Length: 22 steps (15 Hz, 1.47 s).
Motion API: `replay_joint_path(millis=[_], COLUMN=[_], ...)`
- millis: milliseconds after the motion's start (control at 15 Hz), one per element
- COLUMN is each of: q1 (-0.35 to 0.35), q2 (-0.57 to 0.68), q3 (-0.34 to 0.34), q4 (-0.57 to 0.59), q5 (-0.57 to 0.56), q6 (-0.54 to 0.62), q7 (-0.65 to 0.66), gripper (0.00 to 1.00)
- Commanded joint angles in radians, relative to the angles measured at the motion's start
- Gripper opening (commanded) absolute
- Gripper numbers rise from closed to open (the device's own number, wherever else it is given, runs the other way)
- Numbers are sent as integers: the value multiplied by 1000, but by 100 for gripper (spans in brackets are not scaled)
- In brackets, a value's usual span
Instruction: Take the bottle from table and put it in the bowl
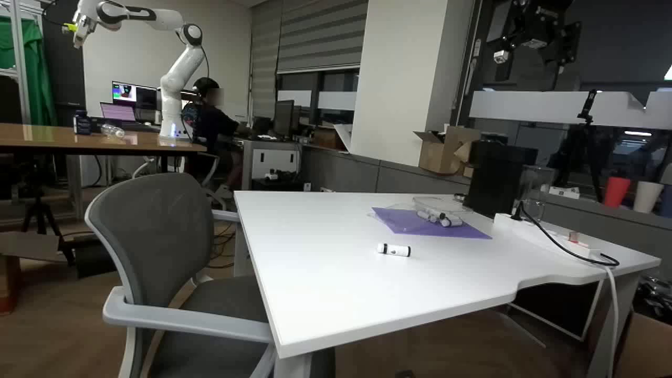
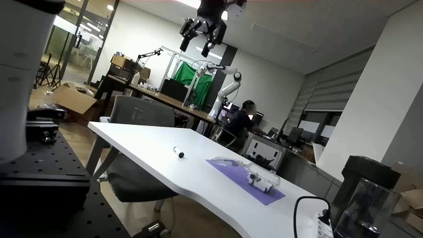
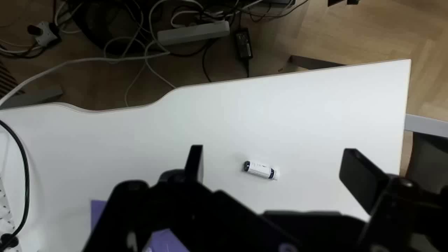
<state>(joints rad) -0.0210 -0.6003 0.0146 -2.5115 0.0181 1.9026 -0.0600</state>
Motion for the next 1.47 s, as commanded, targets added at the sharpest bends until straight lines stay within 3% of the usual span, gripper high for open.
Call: replay_joint_path(millis=[0,800,1133,1400], q1=[12,12,83,100], q2=[1,1,161,379], q3=[-10,-10,-74,-106], q4=[2,2,19,71], q5=[-6,-6,-14,-42], q6=[-2,-2,93,211], q7=[6,5,-324,-560], gripper=[100,100,100,100])
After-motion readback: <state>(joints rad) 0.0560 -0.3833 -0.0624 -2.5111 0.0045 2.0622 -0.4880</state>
